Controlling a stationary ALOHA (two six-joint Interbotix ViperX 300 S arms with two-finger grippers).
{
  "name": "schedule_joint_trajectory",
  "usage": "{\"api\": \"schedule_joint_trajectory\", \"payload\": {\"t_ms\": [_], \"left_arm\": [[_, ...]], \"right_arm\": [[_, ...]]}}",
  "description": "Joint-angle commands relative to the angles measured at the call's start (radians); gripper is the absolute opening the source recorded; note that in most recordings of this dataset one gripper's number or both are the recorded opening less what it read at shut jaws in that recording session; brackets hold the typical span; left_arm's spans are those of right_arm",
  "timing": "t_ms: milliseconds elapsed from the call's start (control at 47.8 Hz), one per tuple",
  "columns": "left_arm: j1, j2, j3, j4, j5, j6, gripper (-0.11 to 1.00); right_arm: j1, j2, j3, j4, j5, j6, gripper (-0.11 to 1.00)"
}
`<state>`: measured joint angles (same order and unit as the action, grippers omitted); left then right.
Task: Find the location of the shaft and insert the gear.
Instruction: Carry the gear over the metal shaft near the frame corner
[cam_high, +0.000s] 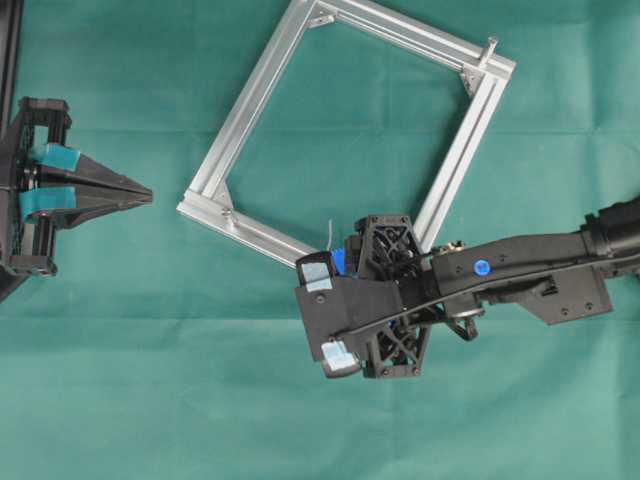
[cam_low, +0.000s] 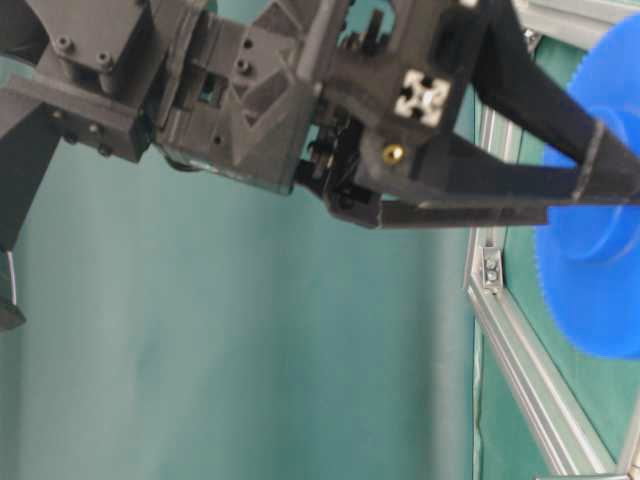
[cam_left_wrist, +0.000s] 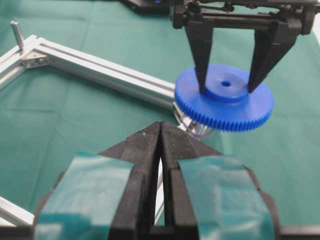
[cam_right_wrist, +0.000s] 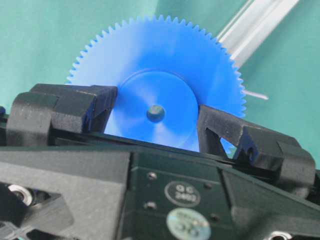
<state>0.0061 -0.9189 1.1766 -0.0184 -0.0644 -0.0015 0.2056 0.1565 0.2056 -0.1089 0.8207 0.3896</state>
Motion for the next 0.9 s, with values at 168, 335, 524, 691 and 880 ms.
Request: {"api": "schedule_joint_trajectory", "payload": {"t_ms": [168, 335, 524, 691, 880], "left_arm": [[0.002, 0.009, -0.014, -0.003, -0.005, 0.000, 0.01], [0.002, 0.009, -0.012, -0.003, 0.005, 0.000, 0.01], [0.002, 0.009, -0.011, -0.003, 0.012, 0.000, 0.01], [0.002, 0.009, -0.009, -0.003, 0.012, 0.000, 0.01], [0.002, 0.009, -0.008, -0.003, 0.014, -0.002, 0.01]], "right_arm": [[-0.040, -0.018, -0.028, -0.051, -0.035, 0.003, 0.71], [-0.058, -0.018, -0.029, -0.078, -0.038, 0.006, 0.71], [-0.077, -0.021, -0.020, -0.101, -0.029, 0.012, 0.71], [-0.077, -0.028, -0.005, -0.104, -0.020, 0.014, 0.71], [-0.078, -0.055, 0.043, -0.104, -0.018, 0.020, 0.71]]}}
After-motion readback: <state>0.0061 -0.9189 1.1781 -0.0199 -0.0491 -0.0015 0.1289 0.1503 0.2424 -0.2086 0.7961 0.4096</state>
